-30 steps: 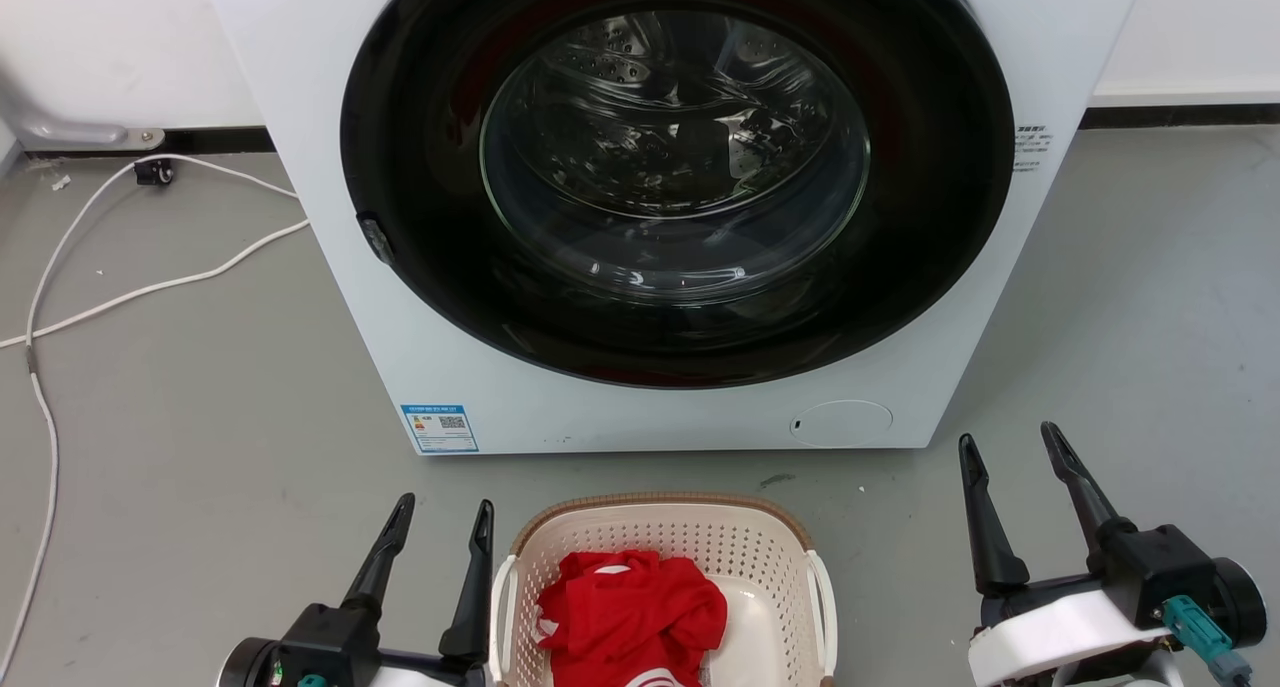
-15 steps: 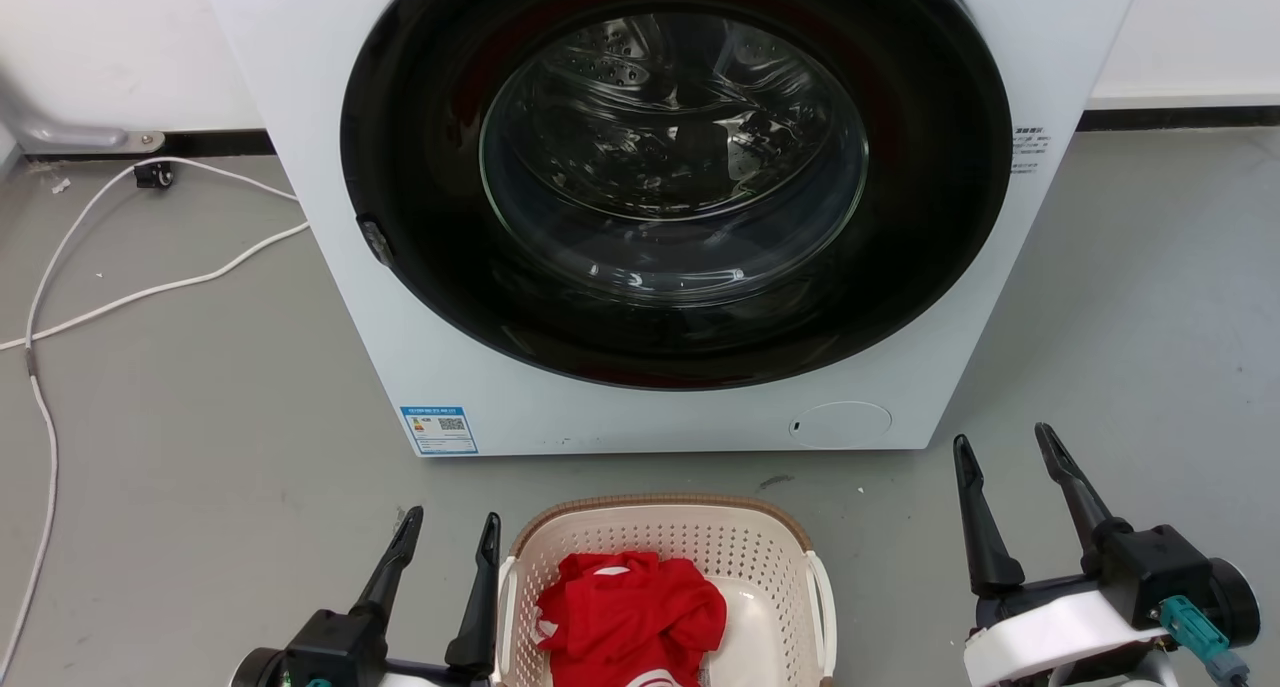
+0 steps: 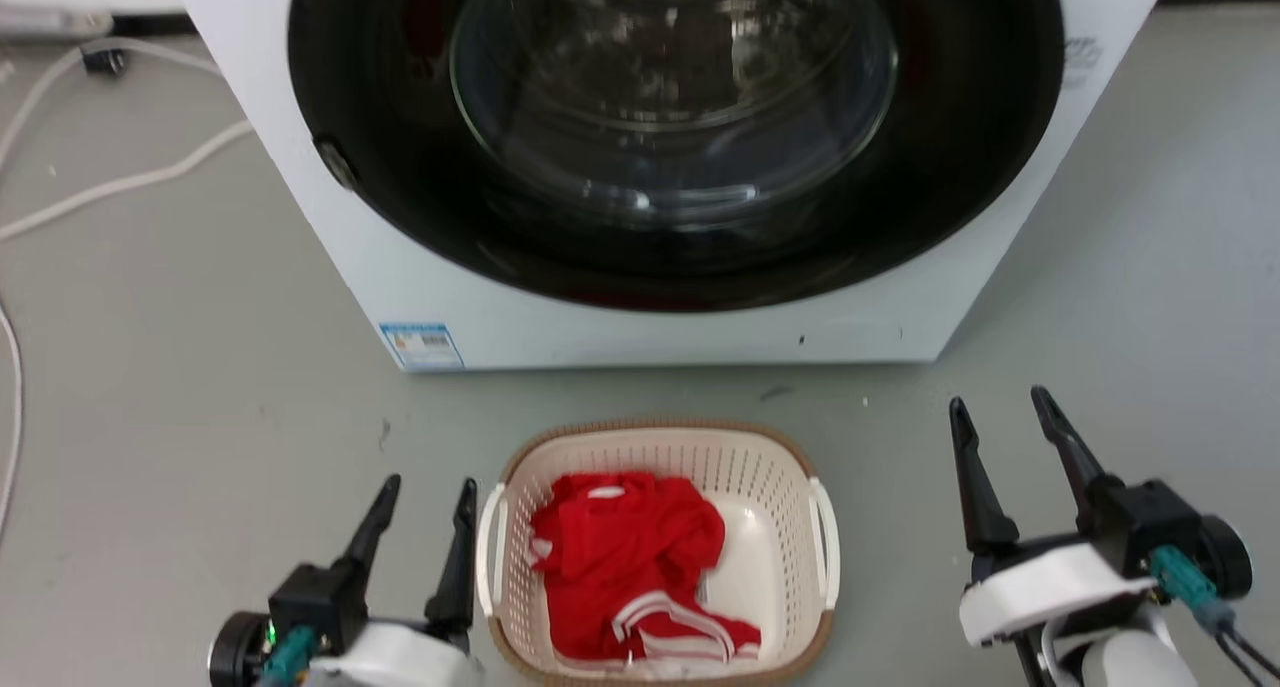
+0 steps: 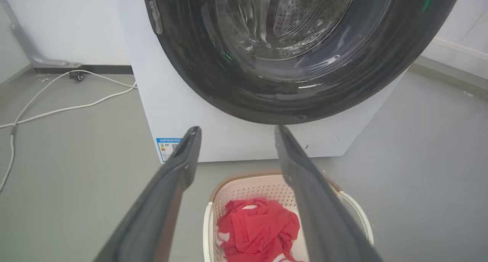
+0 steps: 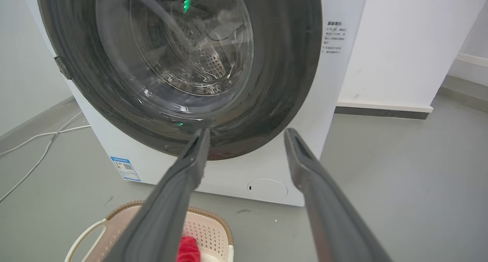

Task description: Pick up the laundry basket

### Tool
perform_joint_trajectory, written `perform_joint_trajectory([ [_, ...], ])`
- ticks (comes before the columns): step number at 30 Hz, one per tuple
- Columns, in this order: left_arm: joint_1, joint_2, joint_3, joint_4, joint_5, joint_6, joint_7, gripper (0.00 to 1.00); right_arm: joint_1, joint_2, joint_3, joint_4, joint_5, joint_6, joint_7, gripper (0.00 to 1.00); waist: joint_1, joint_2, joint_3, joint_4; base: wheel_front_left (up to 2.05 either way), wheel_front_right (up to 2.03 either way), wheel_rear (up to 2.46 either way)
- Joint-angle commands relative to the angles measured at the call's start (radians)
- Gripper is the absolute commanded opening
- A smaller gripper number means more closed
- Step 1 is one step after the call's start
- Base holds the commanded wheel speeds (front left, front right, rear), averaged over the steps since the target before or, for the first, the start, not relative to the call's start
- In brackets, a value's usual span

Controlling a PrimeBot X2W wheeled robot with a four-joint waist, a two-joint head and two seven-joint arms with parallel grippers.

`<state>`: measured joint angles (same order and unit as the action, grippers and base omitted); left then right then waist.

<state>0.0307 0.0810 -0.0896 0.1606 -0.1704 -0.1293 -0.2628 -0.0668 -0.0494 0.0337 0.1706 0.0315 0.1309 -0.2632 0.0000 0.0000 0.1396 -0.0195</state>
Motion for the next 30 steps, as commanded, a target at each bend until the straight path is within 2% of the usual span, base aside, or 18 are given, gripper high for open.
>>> perform_joint_trajectory([
  [1,-0.055,0.010,0.007,0.035,-0.008,-0.002,-0.003,1.00,-0.051,-0.001,-0.005,0.027,0.007,0.000,-0.002,1.00,0.0000,0.0000,0.124,-0.004,0.00,0.00,0.00],
  [7,-0.195,0.049,0.003,0.158,-0.029,-0.001,-0.003,1.00,-0.160,-0.001,-0.011,0.113,0.012,0.000,-0.002,1.00,0.0000,0.0000,0.287,0.001,0.00,0.00,0.00],
  [8,-0.195,0.049,0.003,0.158,-0.029,-0.001,-0.003,1.00,-0.160,-0.001,-0.011,0.113,0.012,0.000,-0.002,1.00,0.0000,0.0000,0.287,0.001,0.00,0.00,0.00],
  [15,-0.384,0.103,-0.048,0.321,-0.077,-0.001,-0.003,1.00,-0.311,-0.001,-0.039,0.293,0.024,0.000,-0.002,1.00,0.0000,0.0000,0.457,0.022,0.00,0.00,0.00],
  [23,-0.590,0.161,-0.185,0.569,-0.158,-0.001,-0.003,1.00,-0.494,-0.001,-0.025,0.524,0.008,0.000,0.024,1.00,0.0000,0.0000,0.568,0.041,0.00,0.00,0.00],
  [26,-0.651,0.175,-0.255,0.656,-0.207,-0.001,-0.003,1.00,-0.553,-0.001,0.002,0.608,0.009,0.000,0.070,1.00,0.0000,0.0000,0.594,0.045,0.00,0.00,0.00],
  [30,-0.725,0.180,-0.342,0.757,-0.294,-0.001,-0.003,1.00,-0.620,-0.001,0.055,0.712,0.079,0.000,0.148,1.00,0.0000,0.0000,0.622,0.056,0.00,0.00,0.00],
])
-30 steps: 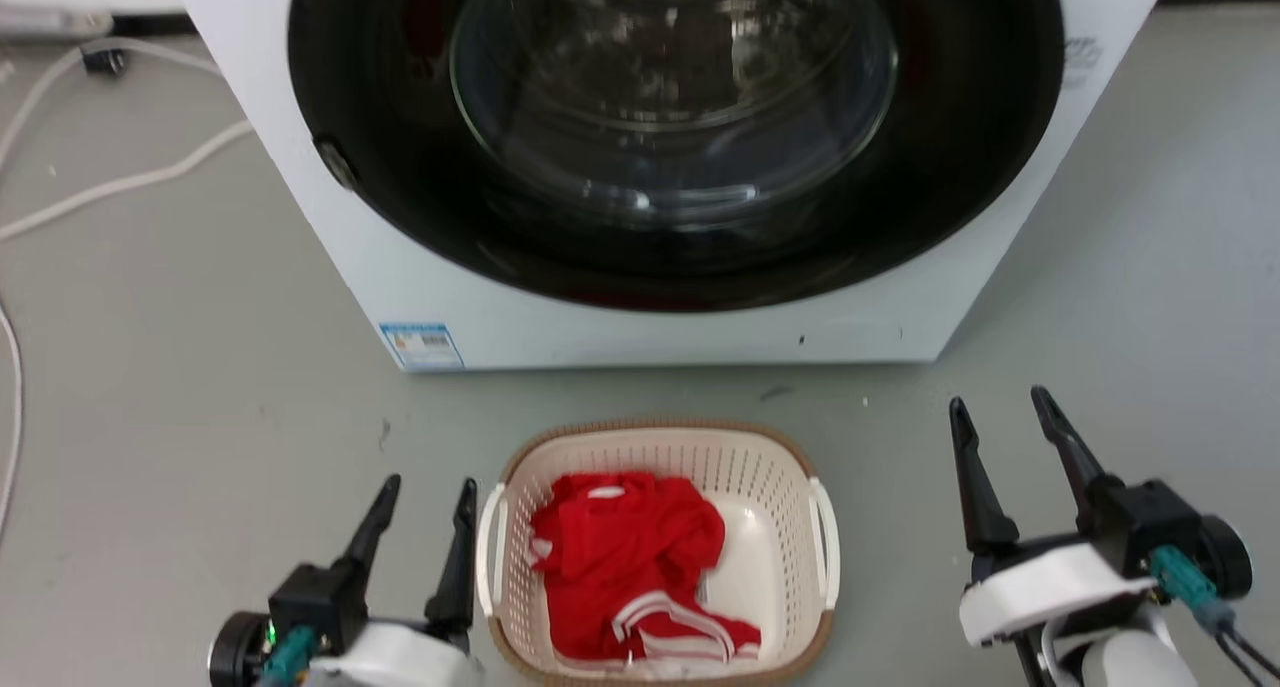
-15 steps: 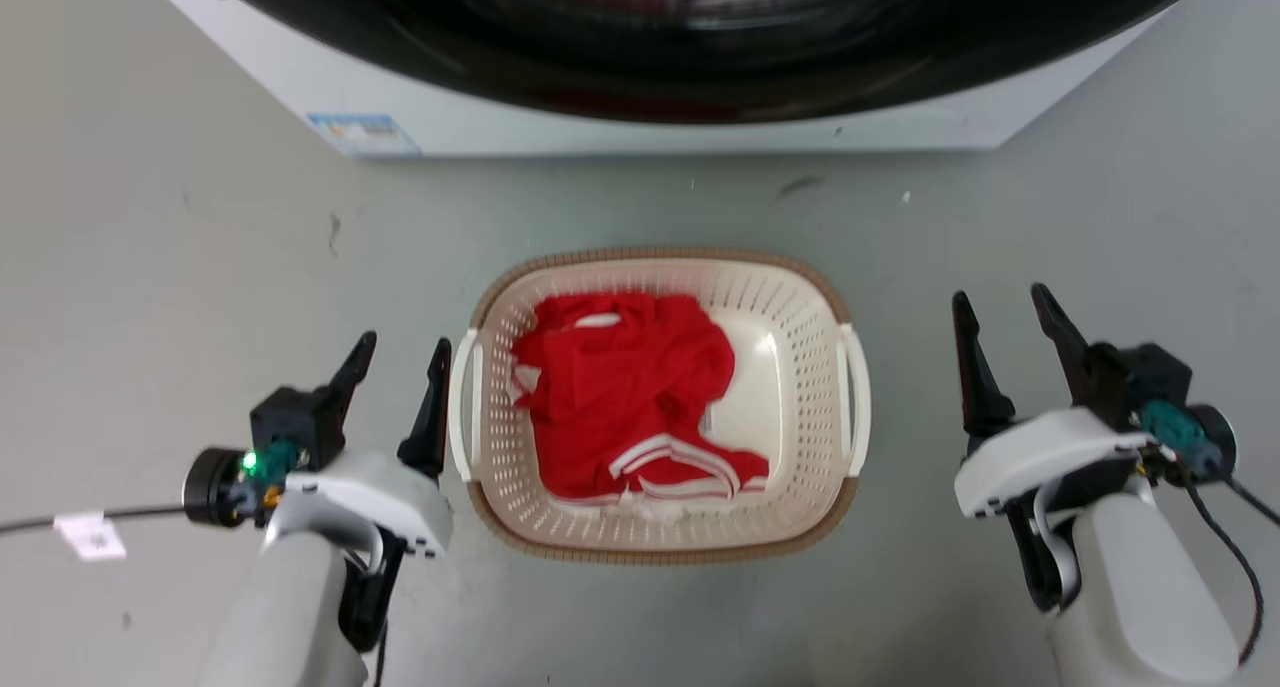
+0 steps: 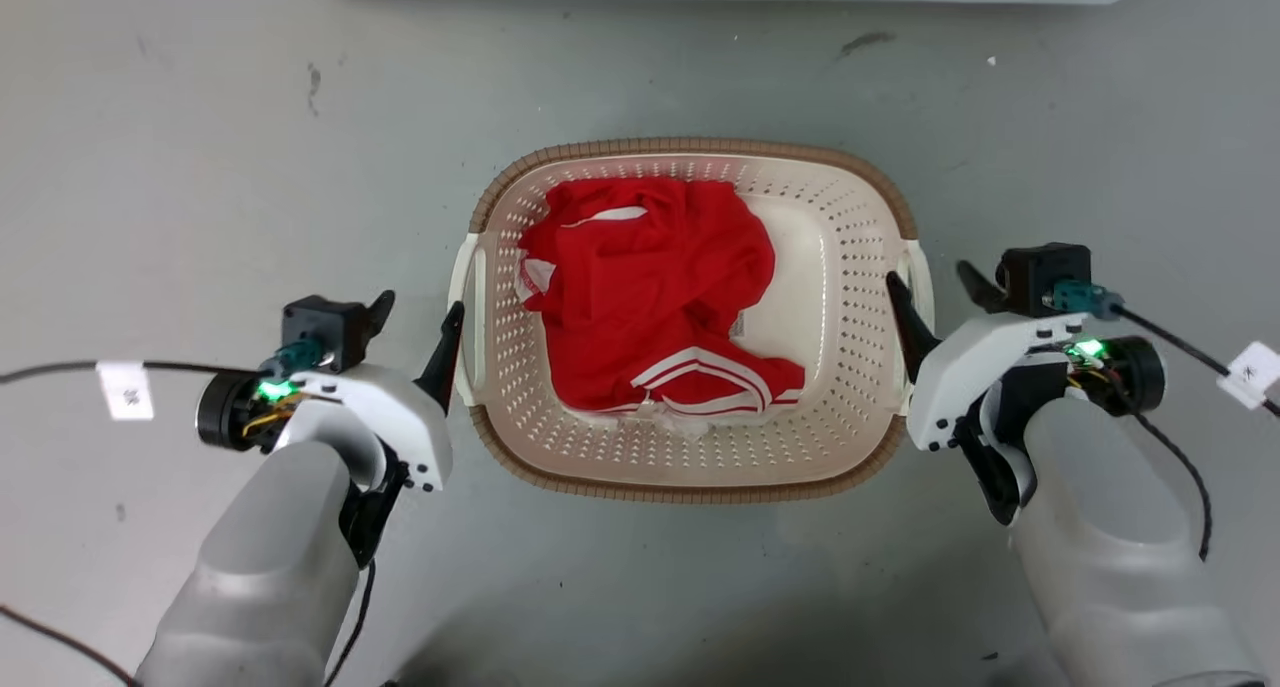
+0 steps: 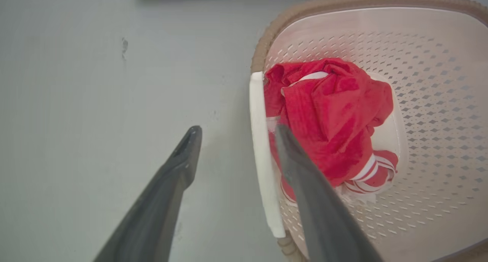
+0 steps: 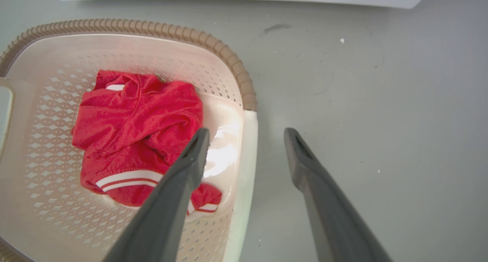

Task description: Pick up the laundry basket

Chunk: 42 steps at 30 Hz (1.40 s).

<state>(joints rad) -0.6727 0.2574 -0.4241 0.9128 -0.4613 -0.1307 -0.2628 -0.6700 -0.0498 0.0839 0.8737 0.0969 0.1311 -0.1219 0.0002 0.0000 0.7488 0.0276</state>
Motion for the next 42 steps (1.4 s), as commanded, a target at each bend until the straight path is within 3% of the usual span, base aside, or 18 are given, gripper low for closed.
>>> perform_joint_trajectory([
  [1,-0.037,0.008,-0.036,0.021,-0.018,0.001,-0.002,1.00,-0.029,-0.001,0.011,0.036,0.046,-0.001,0.028,1.00,-0.0002,0.0000,0.017,0.011,0.00,0.00,0.00],
  [4,-0.072,0.012,-0.121,0.061,-0.065,0.000,0.013,1.00,-0.081,-0.001,0.038,0.117,0.105,-0.001,0.083,1.00,-0.0002,0.0000,0.034,0.018,0.00,0.00,0.00],
  [16,-0.181,0.040,-0.366,0.100,-0.287,0.001,0.170,1.00,-0.249,-0.001,0.085,0.325,0.099,-0.001,0.164,1.00,-0.0002,0.0000,0.101,0.032,0.00,0.00,0.00],
  [27,-0.240,0.076,-0.525,0.079,-0.442,0.001,0.235,1.00,-0.316,-0.001,0.098,0.387,0.100,-0.001,0.177,1.00,-0.0002,0.0000,0.138,0.038,0.00,0.00,0.00],
  [36,-0.276,0.096,-0.628,0.085,-0.527,0.001,0.220,0.98,-0.331,0.000,0.114,0.404,0.120,-0.001,0.152,1.00,-0.0002,0.0000,0.151,0.037,0.00,0.00,0.00],
  [37,-0.278,0.098,-0.639,0.085,-0.537,0.001,0.219,0.38,-0.332,0.000,0.117,0.405,0.122,-0.001,0.155,0.85,-0.0002,0.0000,0.152,0.036,0.00,0.00,0.00],
  [38,-0.281,0.100,-0.649,0.083,-0.546,0.001,0.217,0.00,-0.331,0.000,0.120,0.406,0.125,-0.001,0.160,0.38,-0.0002,0.0000,0.153,0.036,0.00,0.00,0.00],
  [39,-0.283,0.102,-0.657,0.081,-0.556,0.001,0.217,0.00,-0.330,0.000,0.124,0.408,0.128,-0.001,0.164,0.00,-0.0002,0.0000,0.154,0.035,0.00,0.00,0.00],
  [42,-0.291,0.113,-0.683,0.079,-0.588,0.004,0.224,0.00,-0.327,0.000,0.144,0.409,0.140,0.000,0.166,0.00,-0.0002,0.0000,0.157,0.036,0.00,0.00,0.00],
])
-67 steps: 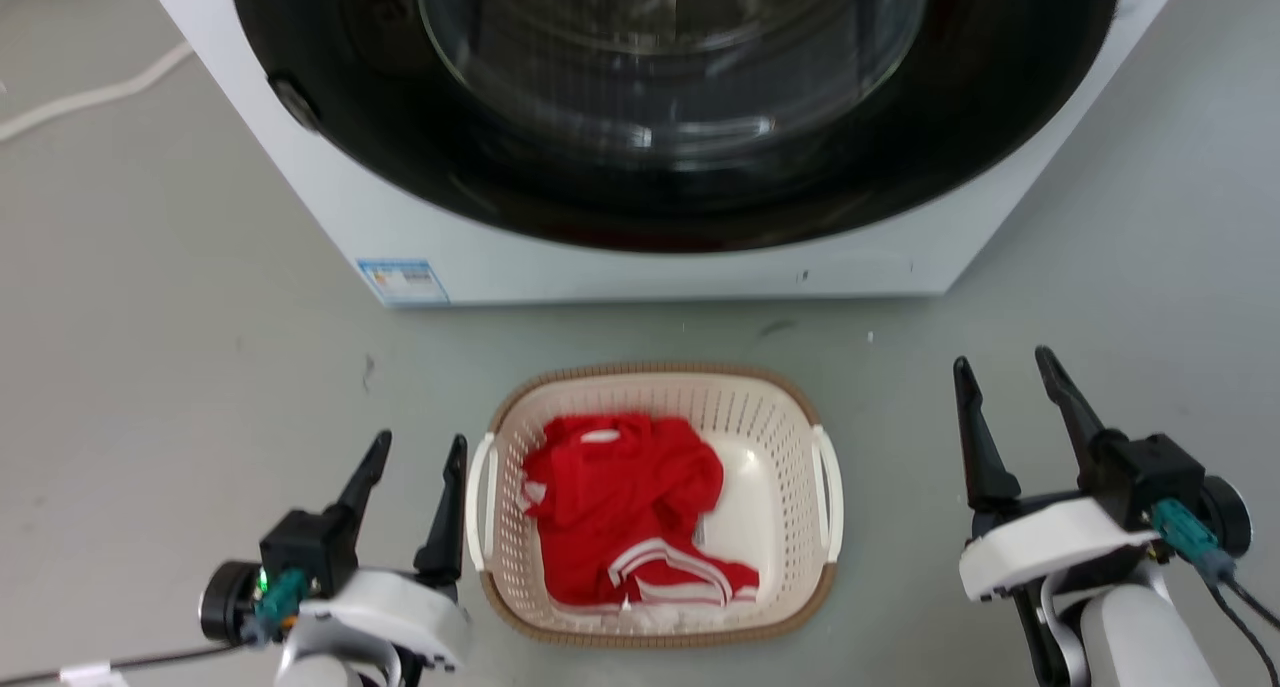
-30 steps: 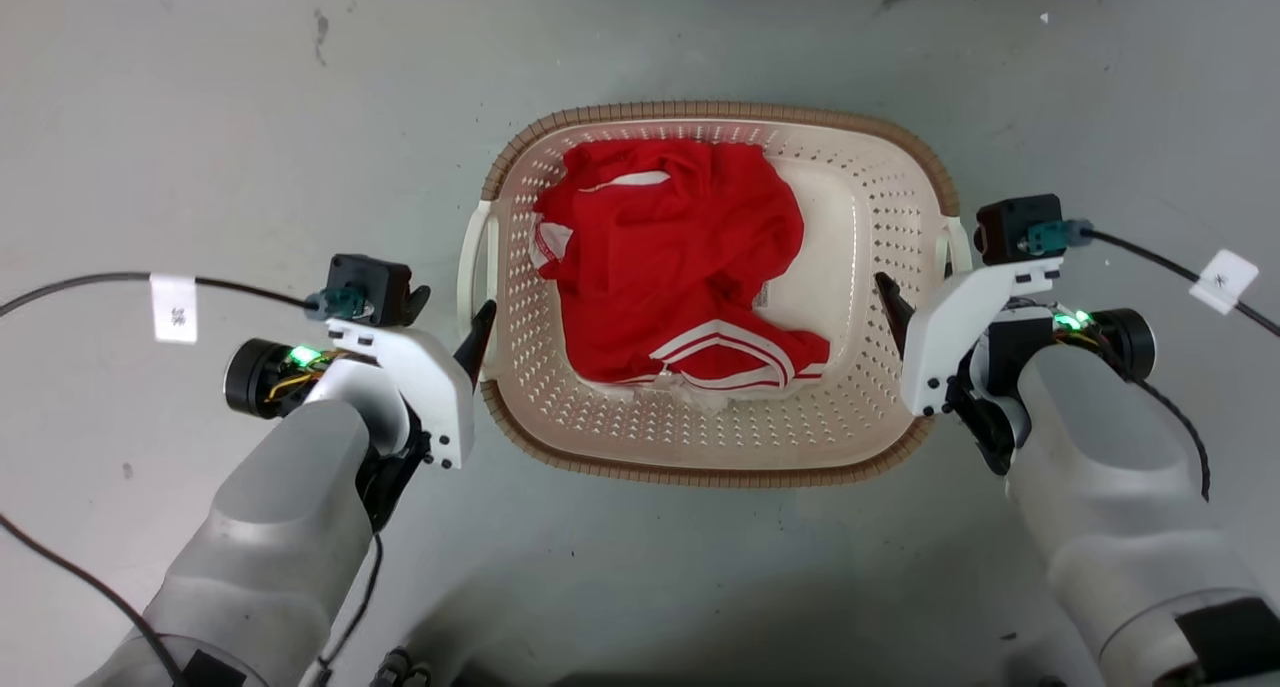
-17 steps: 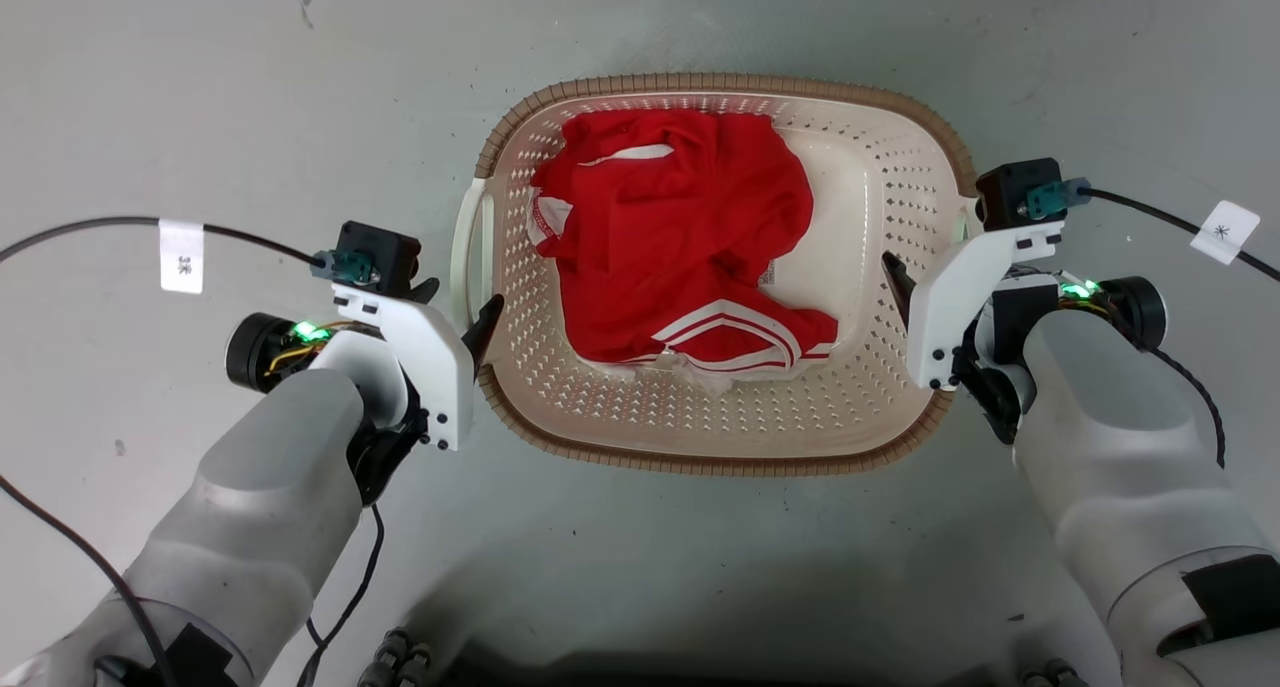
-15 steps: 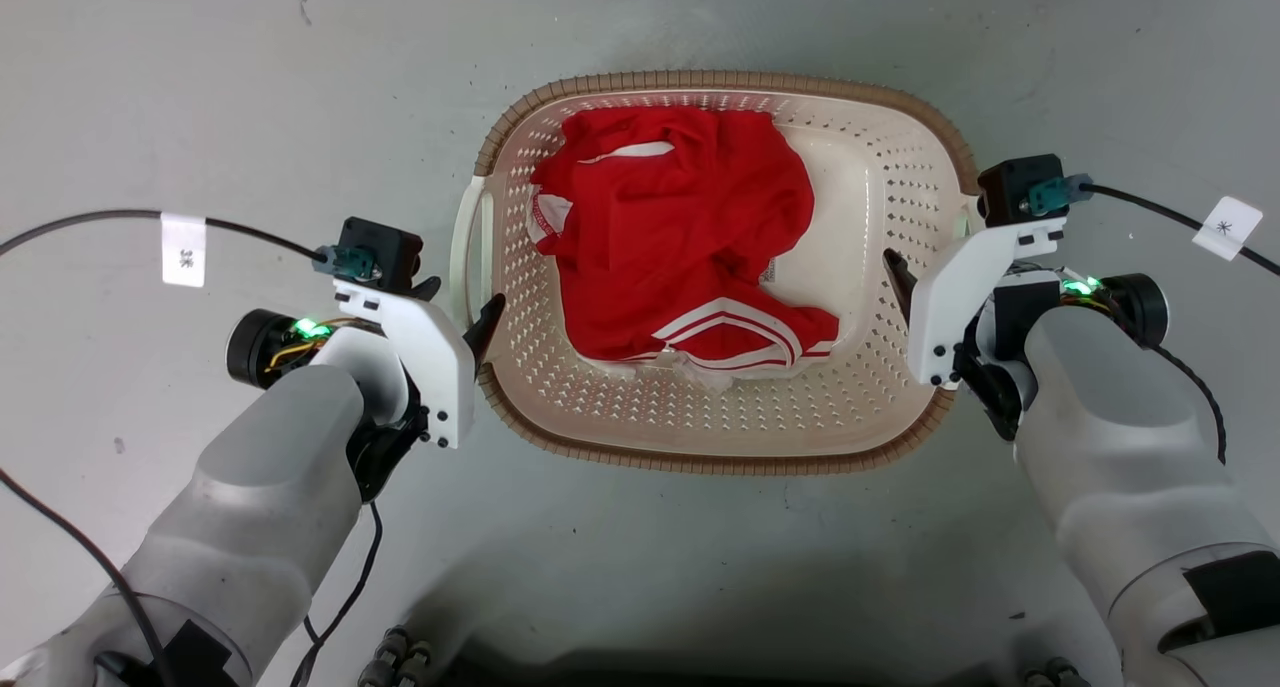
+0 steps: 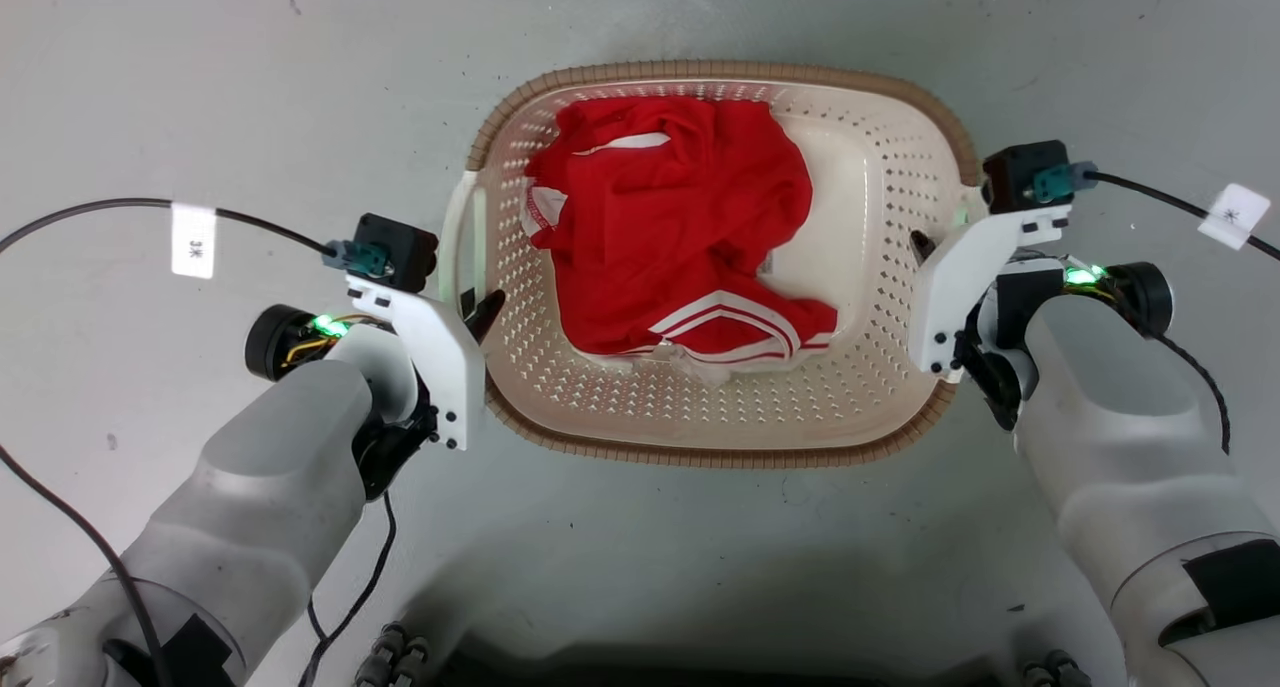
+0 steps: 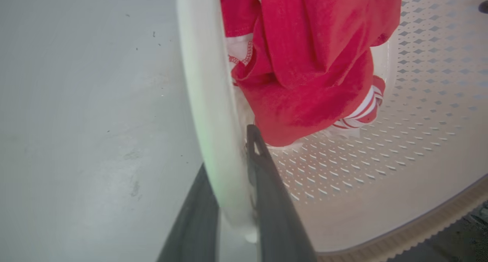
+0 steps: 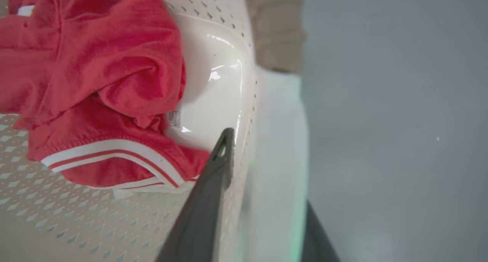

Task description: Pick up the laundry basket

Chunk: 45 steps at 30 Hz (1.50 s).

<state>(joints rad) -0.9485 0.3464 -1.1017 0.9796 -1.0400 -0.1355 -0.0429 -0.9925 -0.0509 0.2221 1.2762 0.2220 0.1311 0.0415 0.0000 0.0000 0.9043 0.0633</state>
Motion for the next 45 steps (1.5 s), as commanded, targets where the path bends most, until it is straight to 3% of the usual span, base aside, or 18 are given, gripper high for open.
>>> perform_joint_trajectory([
  [1,-0.018,0.024,-0.015,0.009,-0.017,0.009,0.005,0.00,-0.005,0.003,0.014,0.007,0.013,0.001,0.003,0.00,0.0000,0.0000,0.002,0.001,0.00,0.00,0.00],
  [14,-0.005,0.059,-0.115,-0.026,-0.128,0.006,0.034,0.00,0.020,-0.003,0.071,0.011,0.024,0.001,0.047,0.00,0.0000,0.0000,-0.083,-0.011,0.00,0.00,0.00],
  [21,0.033,0.106,-0.152,-0.071,-0.191,0.006,0.120,0.00,0.076,-0.006,0.162,0.007,0.082,0.001,0.237,0.00,0.0000,0.0000,-0.249,-0.031,0.00,0.00,0.00],
  [26,0.071,0.147,-0.167,-0.130,-0.242,0.006,0.268,0.00,0.125,-0.007,0.229,-0.006,0.130,0.001,0.383,0.00,0.0000,0.0000,-0.391,-0.045,0.00,0.00,0.00],
  [34,0.124,0.205,-0.174,-0.202,-0.306,0.006,0.418,0.00,0.203,-0.007,0.324,-0.045,0.211,0.004,0.599,0.00,0.0000,0.0000,-0.597,-0.064,0.00,0.00,0.00],
  [45,0.173,0.245,-0.176,-0.249,-0.335,0.006,0.592,0.00,0.228,-0.006,0.381,-0.124,0.378,0.006,0.805,0.00,0.0000,0.0000,-0.770,-0.084,0.00,0.00,0.00],
])
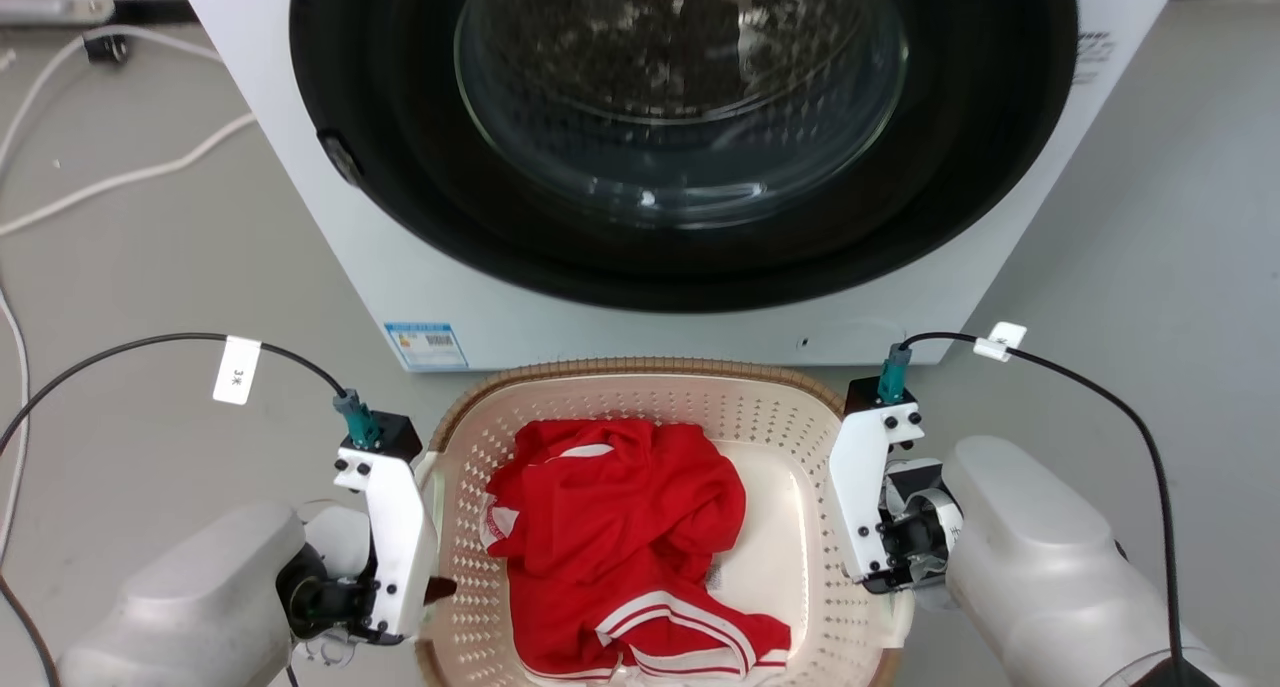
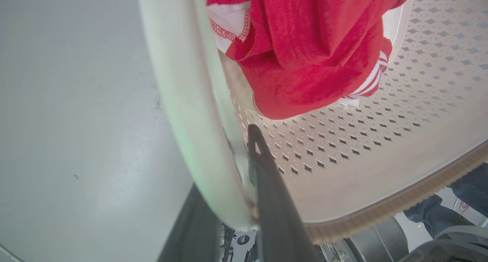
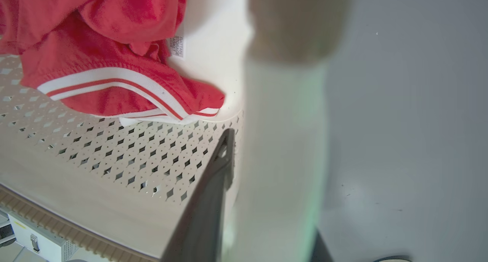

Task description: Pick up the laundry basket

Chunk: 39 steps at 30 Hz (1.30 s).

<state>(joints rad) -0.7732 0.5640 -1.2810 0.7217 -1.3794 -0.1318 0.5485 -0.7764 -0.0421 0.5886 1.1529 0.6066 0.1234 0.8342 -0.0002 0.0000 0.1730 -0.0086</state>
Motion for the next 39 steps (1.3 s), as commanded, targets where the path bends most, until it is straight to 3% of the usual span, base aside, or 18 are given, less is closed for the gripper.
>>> perform_joint_trajectory([
  [1,0.004,0.028,0.003,0.004,0.002,0.002,0.012,0.00,0.010,-0.014,0.023,-0.006,0.002,0.013,0.025,0.00,0.0002,0.0000,-0.050,-0.014,0.00,0.00,0.00],
  [9,0.032,0.024,0.001,-0.013,-0.022,0.002,0.082,0.00,-0.010,-0.012,0.091,-0.044,0.054,0.009,0.094,0.00,0.0002,0.0000,-0.098,-0.025,0.00,0.00,0.00],
  [21,0.036,0.032,0.001,-0.007,-0.061,0.002,0.183,0.00,-0.022,-0.015,0.121,0.016,0.101,0.009,0.165,0.00,0.0002,0.0000,-0.114,-0.023,0.00,0.00,0.00],
  [39,0.036,0.042,0.000,-0.021,-0.091,0.002,0.255,0.00,-0.027,-0.019,0.144,0.081,0.130,0.008,0.173,0.00,0.0002,0.0000,-0.112,-0.025,0.00,0.00,0.00],
])
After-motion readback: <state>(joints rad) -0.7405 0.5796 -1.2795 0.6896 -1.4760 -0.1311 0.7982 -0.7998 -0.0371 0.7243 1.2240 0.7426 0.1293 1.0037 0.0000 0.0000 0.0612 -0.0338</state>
